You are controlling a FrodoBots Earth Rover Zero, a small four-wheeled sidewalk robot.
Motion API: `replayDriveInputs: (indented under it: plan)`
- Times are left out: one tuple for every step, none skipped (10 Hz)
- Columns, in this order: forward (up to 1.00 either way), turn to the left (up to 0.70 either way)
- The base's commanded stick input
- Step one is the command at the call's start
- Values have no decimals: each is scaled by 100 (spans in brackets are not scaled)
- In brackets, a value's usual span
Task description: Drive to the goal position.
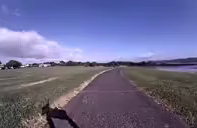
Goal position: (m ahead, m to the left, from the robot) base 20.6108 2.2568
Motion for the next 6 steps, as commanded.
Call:
replayDriveInputs:
  plan:
    - [70,-14]
    - [70,-14]
    - [70,-14]
    - [70,-14]
    - [70,-3]
    - [70,-1]
